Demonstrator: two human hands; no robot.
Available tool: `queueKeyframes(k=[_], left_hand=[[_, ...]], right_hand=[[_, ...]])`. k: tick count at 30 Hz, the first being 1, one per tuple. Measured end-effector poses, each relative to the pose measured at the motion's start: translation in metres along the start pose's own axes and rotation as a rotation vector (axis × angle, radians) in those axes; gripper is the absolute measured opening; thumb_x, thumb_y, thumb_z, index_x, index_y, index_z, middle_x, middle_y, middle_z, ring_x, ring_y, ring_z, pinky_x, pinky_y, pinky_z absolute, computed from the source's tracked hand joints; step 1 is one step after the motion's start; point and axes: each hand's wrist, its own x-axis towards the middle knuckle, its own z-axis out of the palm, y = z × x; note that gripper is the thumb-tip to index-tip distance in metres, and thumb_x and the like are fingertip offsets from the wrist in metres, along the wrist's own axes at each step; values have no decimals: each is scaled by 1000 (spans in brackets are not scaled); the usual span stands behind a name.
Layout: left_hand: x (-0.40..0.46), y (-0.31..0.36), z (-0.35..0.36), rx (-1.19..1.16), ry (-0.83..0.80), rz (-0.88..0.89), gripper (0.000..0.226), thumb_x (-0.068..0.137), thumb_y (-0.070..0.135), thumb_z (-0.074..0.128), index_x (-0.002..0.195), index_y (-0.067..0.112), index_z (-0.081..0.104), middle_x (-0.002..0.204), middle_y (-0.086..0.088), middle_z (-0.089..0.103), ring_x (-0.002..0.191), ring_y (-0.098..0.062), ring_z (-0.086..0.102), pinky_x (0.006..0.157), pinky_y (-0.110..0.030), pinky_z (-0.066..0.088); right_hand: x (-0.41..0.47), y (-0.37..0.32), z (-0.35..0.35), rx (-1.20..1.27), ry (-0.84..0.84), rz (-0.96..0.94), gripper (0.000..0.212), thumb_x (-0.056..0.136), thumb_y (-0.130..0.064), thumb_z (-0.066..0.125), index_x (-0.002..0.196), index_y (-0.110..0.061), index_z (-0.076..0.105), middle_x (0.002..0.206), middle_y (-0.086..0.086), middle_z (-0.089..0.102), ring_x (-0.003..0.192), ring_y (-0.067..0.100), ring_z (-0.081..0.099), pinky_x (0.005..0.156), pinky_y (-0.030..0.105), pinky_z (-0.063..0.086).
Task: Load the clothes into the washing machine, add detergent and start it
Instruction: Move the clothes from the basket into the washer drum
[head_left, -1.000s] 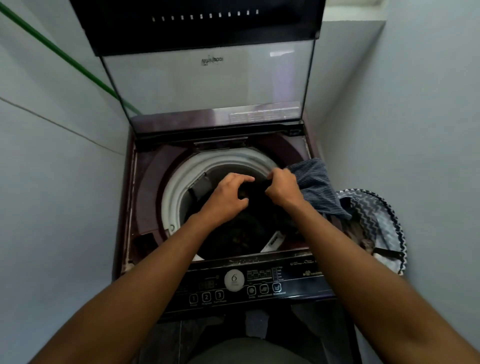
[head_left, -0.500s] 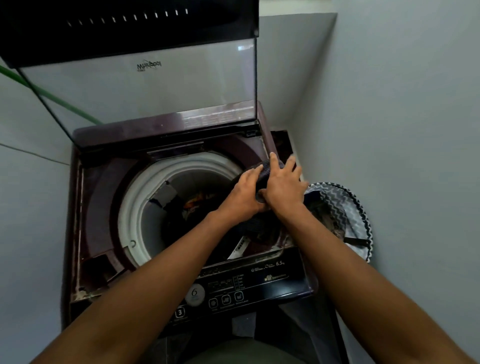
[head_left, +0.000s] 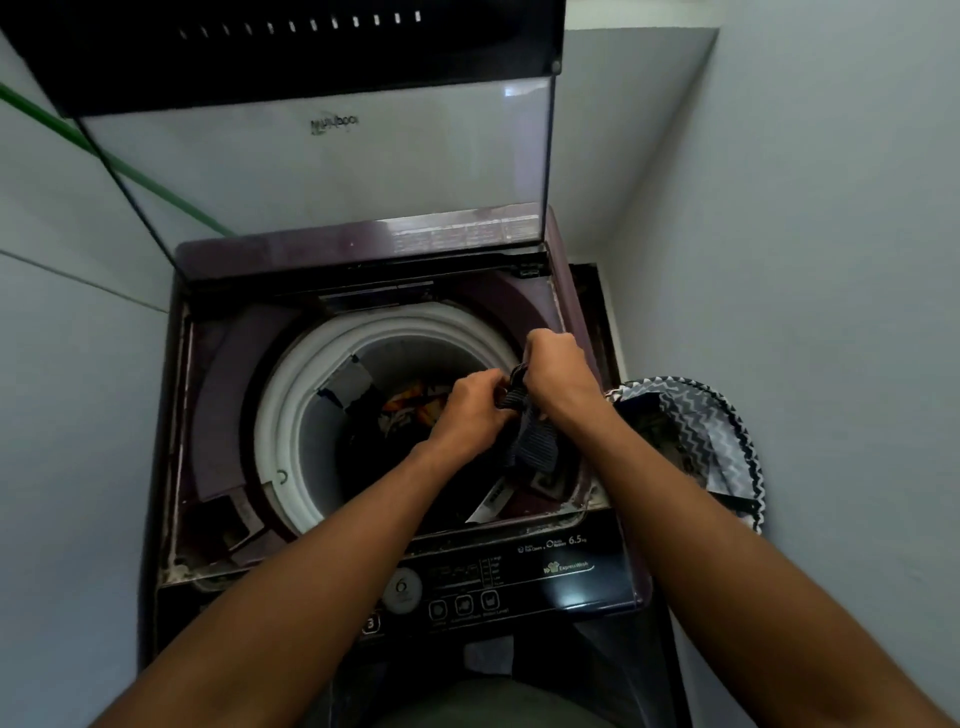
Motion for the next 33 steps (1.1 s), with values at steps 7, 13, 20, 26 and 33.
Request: queueKeyframes(k=[7,13,20,26,33], left_hand=[[-10,-47,-64,111,296,-10,34,72,-3,67,95,22,71,84,5,51,75,-10,49,66,-20,39],[-21,-89,-86,151,177,-98,58,73,5,73,127,24,62,121,-1,52,116,-20,51,104,-33,45],[-31,-99,-91,75,146,-105,56,75,3,72,126,23,62,124,-1,54,119,-19,53,103,-34,47],[-31,-88,-92,70,152,-56,50,80,2,72,126,21,64,122,0,55,105,-11,54,92,-19,43],[-21,-44,-75,18,169,57,30,88,15,67,118,23,66,111,6,58,92,-8,58,86,-22,48]], right_hand=[[9,-47,40,238,-98,-68,13,85,-1,62,83,-13,58,79,11,63,59,30,66,50,45,59],[8,-82,74,202,-200,-94,21,82,-5,68,100,-15,62,93,8,66,74,25,67,60,38,58],[4,-90,91,117,-227,-112,16,81,-7,63,95,-12,69,92,8,69,83,26,66,72,43,58],[3,-86,78,151,-150,-97,10,82,-9,63,88,-12,69,88,9,70,80,25,66,62,34,53],[-2,-60,47,250,54,-77,11,80,-12,65,91,-9,70,90,8,69,84,25,66,73,40,57]])
